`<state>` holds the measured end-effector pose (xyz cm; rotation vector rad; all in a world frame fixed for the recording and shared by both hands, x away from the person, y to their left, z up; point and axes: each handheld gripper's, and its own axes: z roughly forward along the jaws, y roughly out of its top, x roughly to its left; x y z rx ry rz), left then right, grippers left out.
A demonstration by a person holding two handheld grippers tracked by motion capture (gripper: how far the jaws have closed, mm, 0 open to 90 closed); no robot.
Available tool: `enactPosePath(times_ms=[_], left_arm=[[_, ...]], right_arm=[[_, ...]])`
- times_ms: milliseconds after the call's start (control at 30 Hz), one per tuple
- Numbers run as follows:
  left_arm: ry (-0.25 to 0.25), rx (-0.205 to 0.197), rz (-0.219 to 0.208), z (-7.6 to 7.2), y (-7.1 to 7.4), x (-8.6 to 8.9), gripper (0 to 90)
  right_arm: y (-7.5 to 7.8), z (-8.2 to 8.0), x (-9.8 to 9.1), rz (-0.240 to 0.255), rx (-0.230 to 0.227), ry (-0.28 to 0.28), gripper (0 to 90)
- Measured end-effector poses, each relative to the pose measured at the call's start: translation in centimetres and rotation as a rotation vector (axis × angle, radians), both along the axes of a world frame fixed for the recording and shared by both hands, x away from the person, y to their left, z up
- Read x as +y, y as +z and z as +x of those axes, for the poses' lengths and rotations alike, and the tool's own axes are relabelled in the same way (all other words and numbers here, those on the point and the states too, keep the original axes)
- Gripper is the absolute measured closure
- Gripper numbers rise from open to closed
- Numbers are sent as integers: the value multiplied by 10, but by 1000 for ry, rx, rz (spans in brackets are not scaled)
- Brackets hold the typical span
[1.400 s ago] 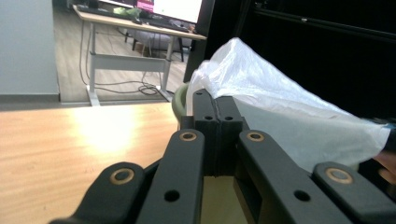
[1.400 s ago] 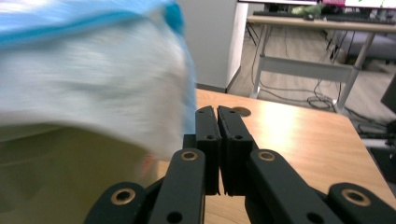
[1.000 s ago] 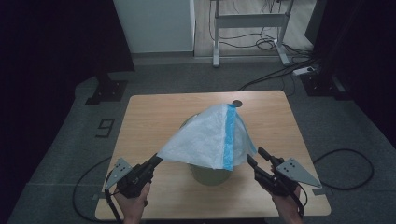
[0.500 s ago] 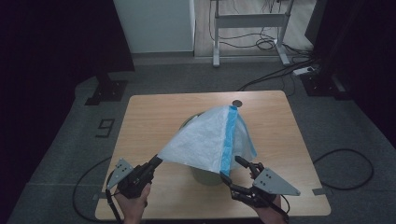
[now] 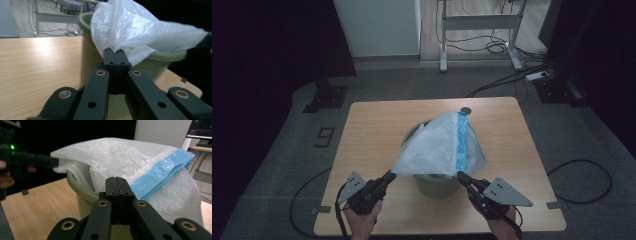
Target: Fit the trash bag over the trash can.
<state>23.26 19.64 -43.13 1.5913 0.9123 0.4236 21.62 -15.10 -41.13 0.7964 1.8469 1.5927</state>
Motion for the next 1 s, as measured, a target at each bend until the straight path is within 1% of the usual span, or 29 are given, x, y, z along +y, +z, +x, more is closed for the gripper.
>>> enactPosePath(times_ms=[100,167,200,267,300,367,400,467,600,667,800,900,1000], left_arm=[[-27,9,17,-2,-1,-6,894],[-36,5,25,-4,4,-5,871],[-31,-11,16,-6,9,-3,834],[-9,-60,-17,-9,22,2,700],[5,-77,-16,-10,29,4,644],[22,-102,-14,-12,43,5,568],[22,-109,-8,-12,49,6,544],[12,-110,3,-10,60,4,502],[11,-127,24,-8,75,-2,457],[9,-119,36,-2,80,-6,437],[-4,-95,58,13,88,-18,410],[-8,-86,76,24,92,-26,404],[-20,-64,98,35,95,-34,393]], right_arm=[[0,-1,-7,27,3,-7,890],[-1,-4,-9,26,-8,-2,891],[-1,-4,-9,22,-12,2,891],[-3,-5,-10,8,-8,1,891],[-4,-5,-10,5,-7,1,891],[-5,-4,-9,0,-6,3,891],[-5,-5,-8,-4,-6,3,891],[-6,-5,-6,-13,-9,7,891],[-7,-8,-2,-44,-19,18,891],[-7,-9,-1,-51,-18,26,891],[-9,-9,2,-67,-20,42,891],[-11,-10,5,-84,-23,53,891],[-13,-10,7,-92,-22,59,891]])
